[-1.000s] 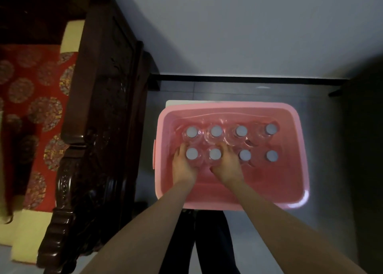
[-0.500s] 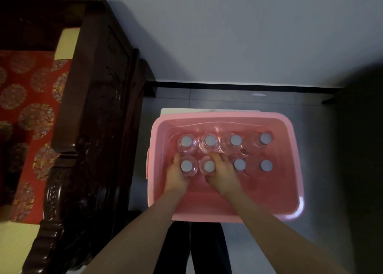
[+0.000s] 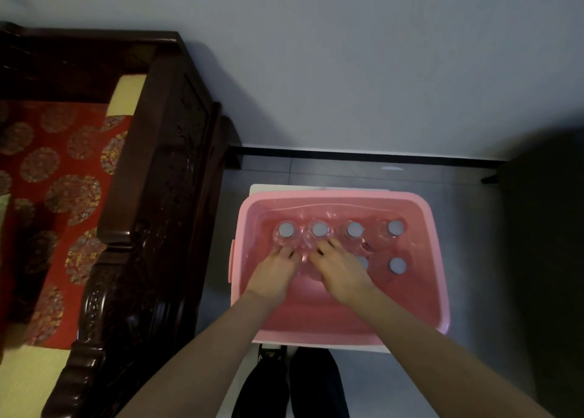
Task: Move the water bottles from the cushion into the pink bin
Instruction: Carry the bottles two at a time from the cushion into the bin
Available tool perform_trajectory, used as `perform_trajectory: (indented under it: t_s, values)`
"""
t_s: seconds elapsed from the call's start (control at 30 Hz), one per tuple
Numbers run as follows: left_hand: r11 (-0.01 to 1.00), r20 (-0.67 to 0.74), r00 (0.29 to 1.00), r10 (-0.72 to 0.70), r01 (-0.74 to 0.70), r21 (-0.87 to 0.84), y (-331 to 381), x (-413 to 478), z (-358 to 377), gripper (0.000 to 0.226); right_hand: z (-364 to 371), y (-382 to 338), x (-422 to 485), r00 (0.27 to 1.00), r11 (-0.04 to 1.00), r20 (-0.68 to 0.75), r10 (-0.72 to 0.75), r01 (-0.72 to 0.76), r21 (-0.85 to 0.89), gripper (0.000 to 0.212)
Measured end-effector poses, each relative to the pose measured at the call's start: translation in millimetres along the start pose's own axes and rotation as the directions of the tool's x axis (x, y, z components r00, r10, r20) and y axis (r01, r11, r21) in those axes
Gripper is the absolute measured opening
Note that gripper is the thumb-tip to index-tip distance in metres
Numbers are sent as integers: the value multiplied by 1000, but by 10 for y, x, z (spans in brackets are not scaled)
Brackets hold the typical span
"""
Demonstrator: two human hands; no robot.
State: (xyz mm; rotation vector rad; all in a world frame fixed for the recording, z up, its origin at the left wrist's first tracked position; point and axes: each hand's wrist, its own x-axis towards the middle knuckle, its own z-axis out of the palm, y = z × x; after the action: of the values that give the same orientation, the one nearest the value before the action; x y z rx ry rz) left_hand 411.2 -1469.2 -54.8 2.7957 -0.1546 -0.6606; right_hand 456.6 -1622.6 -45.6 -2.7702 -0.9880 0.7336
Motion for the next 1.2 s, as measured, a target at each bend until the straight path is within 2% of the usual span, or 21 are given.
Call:
perform_trajectory:
  t_s: [0.13,0.37,0.47,0.53,0.67,0.73,0.87,0.97,1.03,1.07,1.13,1.2]
  values:
    - [1000,-65,998,-22,21,-5,-39,4,11,53,2,72,-58,998,998,-20,57,-56,18,46]
    - [997,-98,995,-19,11,-80,-58,2,114,51,128,33,-28,999,994,-36,-7,10,110,33]
    - [987,-110,994,-6,-12,-158,-118,-51,8,53,24,82,-100,999,974,-34,22,-14,228,48]
    - [983,-147,989,2,-29,-181,-171,-101,-131,52,-122,124,-175,989,954,-98,115,-83,287,56]
    - [973,-325,946,-21,-55,-224,-337,-333,-574,53,-594,16,-223,895,931,-364,257,-129,340,39]
    - [976,-444,895,-40,-61,-210,-506,-566,-844,57,-878,-231,-179,848,944,-478,228,-73,322,41]
    - [964,-615,767,-181,14,-266,-914,-1189,-1342,58,-1389,-960,-25,812,951,-573,112,79,298,44]
    - [909,-704,608,-368,76,-409,-1355,-2085,-1632,54,-1631,-1892,14,795,948,-606,-7,199,250,47]
    - [820,-710,478,-517,40,-571,-1671,-2763,-1716,51,-1678,-2544,1,790,931,-609,-70,271,245,48]
    - [745,-675,434,-597,-13,-667,-1808,-3083,-1722,51,-1674,-2822,-15,789,915,-606,-97,311,258,48]
    - [581,-583,361,-728,-127,-804,-2136,-3867,-1676,53,-1596,-3520,-74,785,865,-596,-168,408,293,47]
    - [472,-509,299,-807,-192,-860,-2412,-4429,-1607,50,-1524,-3998,-107,803,801,-570,-173,451,393,46]
